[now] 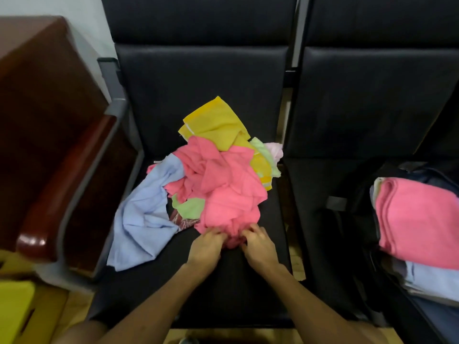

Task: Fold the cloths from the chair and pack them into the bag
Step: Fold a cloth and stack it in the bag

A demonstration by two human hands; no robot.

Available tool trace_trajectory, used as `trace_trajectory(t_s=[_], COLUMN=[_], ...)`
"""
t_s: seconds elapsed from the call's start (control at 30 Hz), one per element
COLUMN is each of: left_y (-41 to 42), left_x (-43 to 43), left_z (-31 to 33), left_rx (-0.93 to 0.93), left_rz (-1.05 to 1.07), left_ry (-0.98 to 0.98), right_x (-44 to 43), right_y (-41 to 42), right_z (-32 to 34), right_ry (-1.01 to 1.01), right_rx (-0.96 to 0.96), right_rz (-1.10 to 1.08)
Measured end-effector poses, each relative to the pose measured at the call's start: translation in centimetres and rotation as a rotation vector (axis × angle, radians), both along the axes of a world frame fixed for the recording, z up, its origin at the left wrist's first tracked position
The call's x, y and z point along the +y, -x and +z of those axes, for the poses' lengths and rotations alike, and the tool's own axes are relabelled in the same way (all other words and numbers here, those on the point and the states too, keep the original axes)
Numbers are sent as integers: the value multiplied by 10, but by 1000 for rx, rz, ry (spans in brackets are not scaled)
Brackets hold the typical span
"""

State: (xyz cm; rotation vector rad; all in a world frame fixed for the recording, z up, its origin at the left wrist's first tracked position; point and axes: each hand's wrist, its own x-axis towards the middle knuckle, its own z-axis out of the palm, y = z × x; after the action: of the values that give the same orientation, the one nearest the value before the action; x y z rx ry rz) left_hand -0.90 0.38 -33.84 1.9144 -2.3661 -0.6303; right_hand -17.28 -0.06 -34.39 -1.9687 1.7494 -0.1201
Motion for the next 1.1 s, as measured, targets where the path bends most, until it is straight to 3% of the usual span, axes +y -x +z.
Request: trace_trajectory(t_s=[0.1, 0.2, 0.33, 0.43, 0.57, 0.67, 0.77, 0.97, 1.1], left_y=[-6, -11, -9, -6, -5, -4, -5, -4, 0], left_x=[5, 5, -5, -18, -19, -11, -2, 33, 65], left_z=[-2, 23, 109, 204, 319, 373, 419, 489, 510], left_rx=[59, 253, 560, 708, 725, 711, 705, 758, 774], left_rz=[15, 52, 206, 187, 63, 12, 35, 57, 56], left_ry=[16, 84, 222, 398, 660, 738, 839, 920, 916], right_x=[4, 5, -9, -22, -25, -7, 29, 84, 111], right_y=[3, 7, 8, 2, 3, 2, -4, -11, -13], right_z=[0, 19, 101, 195, 299, 345, 372, 386, 409], right_ry=[5, 5, 157, 323, 542, 641, 698, 835, 950], right_rx=[-6, -148, -457, -589, -677, -763, -841, -608, -673], right_rz=[11, -44, -146, -128, -56, -61, -47, 80, 44])
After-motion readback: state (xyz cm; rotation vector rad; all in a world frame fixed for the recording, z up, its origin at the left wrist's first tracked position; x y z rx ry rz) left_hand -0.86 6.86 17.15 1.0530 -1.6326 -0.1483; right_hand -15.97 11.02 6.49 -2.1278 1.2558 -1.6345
